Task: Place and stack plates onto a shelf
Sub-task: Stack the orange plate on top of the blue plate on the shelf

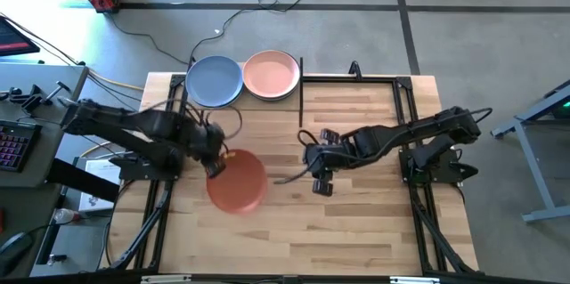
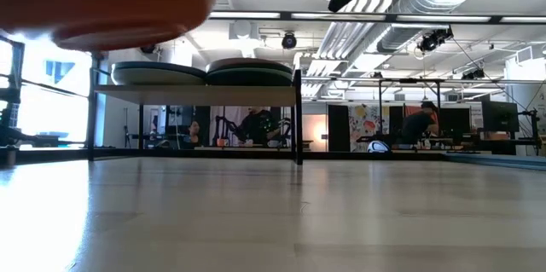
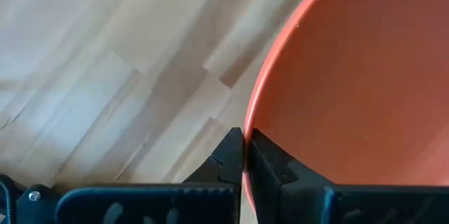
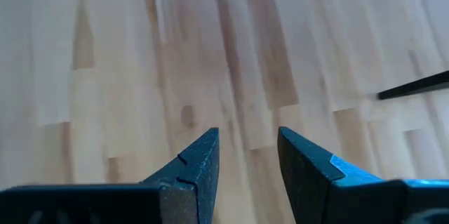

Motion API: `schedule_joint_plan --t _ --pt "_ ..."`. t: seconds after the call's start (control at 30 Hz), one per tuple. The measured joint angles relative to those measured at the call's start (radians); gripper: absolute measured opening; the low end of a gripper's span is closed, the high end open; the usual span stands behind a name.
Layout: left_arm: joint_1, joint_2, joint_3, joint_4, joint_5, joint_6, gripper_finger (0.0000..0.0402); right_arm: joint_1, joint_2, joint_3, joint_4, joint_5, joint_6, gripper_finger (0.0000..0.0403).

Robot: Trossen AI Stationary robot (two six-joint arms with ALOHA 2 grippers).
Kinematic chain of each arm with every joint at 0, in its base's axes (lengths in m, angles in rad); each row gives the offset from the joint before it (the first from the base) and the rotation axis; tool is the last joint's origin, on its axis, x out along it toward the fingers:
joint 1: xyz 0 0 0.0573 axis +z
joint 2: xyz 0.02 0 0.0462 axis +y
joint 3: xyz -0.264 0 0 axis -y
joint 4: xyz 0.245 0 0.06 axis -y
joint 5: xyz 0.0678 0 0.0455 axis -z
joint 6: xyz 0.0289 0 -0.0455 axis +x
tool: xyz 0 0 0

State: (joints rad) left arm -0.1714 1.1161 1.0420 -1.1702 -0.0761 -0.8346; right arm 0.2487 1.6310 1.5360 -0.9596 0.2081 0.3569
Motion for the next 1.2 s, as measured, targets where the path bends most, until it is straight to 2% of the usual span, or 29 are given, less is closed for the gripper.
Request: schedule_joint_plan --t 0.2,0.4,0.7,0.9,1.2 --pt "0.160 -0.095 0.001 -0.003 0.000 -0.037 0.0000 -0.087 0.000 0.000 0.000 0.000 -0.114 0.0124" --pt "0.288 -0.143 0.086 -0.007 -0.053 -0.036 0.0000 -0.191 0.000 0.000 0.000 0.000 -0.225 0.0124" --pt "0.472 -0.148 0.251 -0.136 -0.176 -0.009 0.0000 -0.314 0.000 0.000 0.000 -0.024 -0.373 0.0124" --pt "0.627 -0.148 0.332 -0.170 -0.242 -0.076 0.0000 -0.371 0.000 0.000 0.000 -0.024 -0.465 0.0124" --pt "0.905 -0.143 0.367 -0.170 -0.249 -0.088 0.0000 -0.441 0.000 0.000 0.000 -0.024 -0.595 0.0124"
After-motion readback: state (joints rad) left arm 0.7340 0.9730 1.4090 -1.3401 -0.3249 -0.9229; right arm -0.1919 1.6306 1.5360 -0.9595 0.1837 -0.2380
